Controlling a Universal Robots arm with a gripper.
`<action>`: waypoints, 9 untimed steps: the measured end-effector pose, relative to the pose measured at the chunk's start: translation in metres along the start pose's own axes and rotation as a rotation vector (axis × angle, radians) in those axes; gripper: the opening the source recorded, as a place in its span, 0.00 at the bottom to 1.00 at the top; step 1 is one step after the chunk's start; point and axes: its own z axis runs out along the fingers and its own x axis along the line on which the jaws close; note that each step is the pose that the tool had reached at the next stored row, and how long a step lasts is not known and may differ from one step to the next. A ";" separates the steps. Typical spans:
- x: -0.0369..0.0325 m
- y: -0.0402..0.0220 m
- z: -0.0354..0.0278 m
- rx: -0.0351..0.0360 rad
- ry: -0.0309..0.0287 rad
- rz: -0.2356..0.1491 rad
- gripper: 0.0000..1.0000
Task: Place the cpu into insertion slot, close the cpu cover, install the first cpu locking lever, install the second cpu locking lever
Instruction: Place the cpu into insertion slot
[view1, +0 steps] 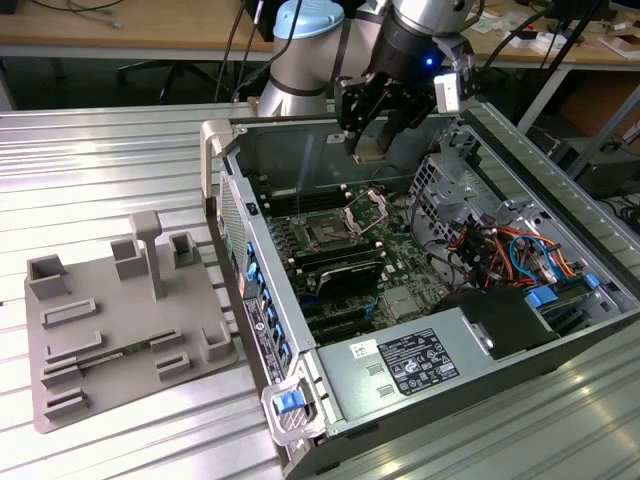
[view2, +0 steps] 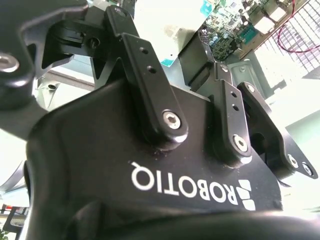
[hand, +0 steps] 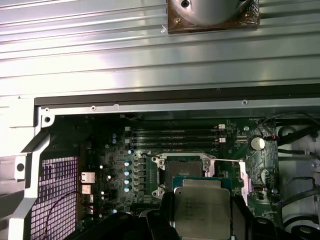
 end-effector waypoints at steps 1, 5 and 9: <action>0.0000 -0.0001 0.0002 -0.0001 0.0000 0.000 0.55; 0.0000 -0.0008 0.0017 -0.0001 -0.0001 0.000 0.55; -0.0001 -0.0015 0.0031 -0.0001 -0.0001 0.000 0.55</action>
